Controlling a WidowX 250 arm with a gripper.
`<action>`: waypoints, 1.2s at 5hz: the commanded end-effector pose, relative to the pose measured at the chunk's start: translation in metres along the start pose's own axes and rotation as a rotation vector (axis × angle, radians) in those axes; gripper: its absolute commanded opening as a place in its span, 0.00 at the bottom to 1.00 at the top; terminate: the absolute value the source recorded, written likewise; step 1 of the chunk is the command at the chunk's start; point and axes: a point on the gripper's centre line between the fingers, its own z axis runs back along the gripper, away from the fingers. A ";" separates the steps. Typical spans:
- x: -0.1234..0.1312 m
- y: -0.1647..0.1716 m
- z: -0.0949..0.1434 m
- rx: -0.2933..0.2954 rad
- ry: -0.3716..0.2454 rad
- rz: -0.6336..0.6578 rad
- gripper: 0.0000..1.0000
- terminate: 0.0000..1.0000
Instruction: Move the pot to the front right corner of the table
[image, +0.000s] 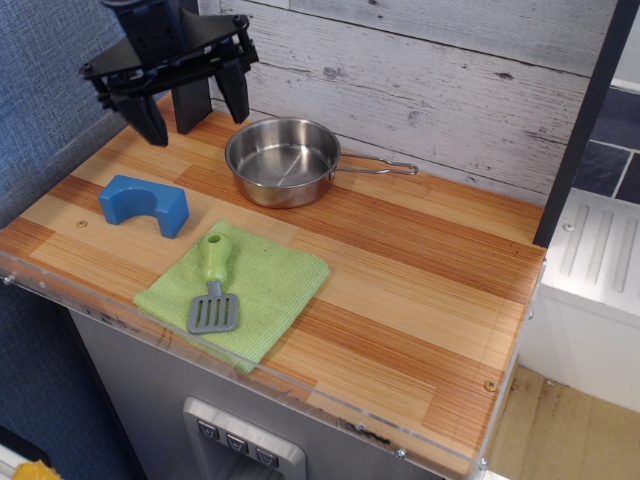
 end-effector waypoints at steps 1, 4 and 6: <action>0.044 -0.010 -0.016 -0.007 -0.051 -0.018 1.00 0.00; 0.069 0.001 -0.075 0.074 -0.053 -0.008 1.00 0.00; 0.061 -0.005 -0.109 0.092 -0.007 -0.023 1.00 0.00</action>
